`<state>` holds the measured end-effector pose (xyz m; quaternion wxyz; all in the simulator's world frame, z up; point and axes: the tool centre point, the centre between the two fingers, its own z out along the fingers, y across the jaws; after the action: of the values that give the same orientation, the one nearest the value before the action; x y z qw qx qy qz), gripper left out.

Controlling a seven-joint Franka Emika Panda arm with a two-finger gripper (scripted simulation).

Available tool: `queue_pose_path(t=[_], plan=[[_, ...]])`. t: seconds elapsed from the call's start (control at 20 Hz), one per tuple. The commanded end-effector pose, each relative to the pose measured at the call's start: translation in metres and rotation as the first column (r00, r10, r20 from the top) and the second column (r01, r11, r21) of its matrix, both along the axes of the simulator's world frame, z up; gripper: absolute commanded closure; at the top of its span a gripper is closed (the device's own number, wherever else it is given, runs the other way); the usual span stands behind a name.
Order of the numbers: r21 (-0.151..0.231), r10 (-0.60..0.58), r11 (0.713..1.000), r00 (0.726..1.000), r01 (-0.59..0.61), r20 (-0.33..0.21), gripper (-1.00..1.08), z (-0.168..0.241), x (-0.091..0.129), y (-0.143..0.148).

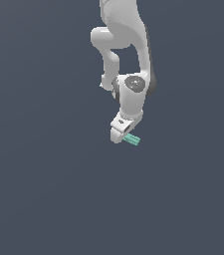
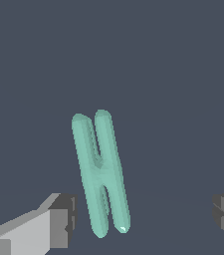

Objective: Pick up the object and move it to a goal position.

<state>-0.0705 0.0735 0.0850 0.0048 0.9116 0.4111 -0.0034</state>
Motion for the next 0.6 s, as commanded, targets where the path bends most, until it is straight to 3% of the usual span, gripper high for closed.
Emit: queue_pose_path(t=[0.0, 0.55], plan=[[0.004, 0.066, 0.998, 0.998, -0.066, 0.001, -0.92, -0.005, -0.007, 0.007], [0.011, 0.185, 0.983, 0.983, -0.185, 0.002, -0.92, -0.014, -0.02, 0.021]])
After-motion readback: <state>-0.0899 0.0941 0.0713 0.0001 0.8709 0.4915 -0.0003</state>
